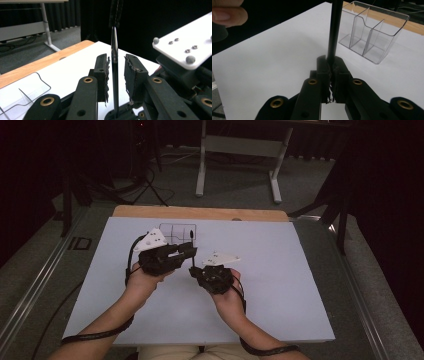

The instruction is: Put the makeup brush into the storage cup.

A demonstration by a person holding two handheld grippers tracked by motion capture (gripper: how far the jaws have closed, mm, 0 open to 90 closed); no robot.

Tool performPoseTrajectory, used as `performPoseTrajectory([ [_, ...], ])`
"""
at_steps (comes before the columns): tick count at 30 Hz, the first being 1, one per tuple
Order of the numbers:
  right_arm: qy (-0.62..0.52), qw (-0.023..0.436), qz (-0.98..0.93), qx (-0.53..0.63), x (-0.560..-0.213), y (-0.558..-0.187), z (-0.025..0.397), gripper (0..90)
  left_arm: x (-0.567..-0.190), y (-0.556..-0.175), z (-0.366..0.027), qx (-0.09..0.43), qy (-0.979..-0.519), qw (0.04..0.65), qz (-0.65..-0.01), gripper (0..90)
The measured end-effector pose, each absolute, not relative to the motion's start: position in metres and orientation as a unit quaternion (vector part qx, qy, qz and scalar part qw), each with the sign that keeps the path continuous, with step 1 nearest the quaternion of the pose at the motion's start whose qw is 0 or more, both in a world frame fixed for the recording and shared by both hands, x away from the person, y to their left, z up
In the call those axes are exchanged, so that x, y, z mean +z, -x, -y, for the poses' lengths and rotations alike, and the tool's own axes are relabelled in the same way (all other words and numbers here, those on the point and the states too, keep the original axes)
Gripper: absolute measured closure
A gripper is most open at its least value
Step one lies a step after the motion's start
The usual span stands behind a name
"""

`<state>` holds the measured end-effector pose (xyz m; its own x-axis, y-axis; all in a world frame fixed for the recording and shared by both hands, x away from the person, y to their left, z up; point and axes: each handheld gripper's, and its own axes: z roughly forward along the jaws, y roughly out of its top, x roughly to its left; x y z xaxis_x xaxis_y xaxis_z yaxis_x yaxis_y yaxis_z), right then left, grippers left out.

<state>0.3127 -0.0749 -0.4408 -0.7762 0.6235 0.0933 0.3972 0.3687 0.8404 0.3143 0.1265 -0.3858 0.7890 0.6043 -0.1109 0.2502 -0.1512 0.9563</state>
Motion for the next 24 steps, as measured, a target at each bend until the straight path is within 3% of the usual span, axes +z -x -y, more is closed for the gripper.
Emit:
performPoseTrajectory([
  [24,-0.307,0.119,-0.826,0.459,-0.4461,-0.3119,0.0716,86.1,-0.3892,-0.3177,-0.1206,0.148,-0.736,0.583,-0.31,84.8],
])
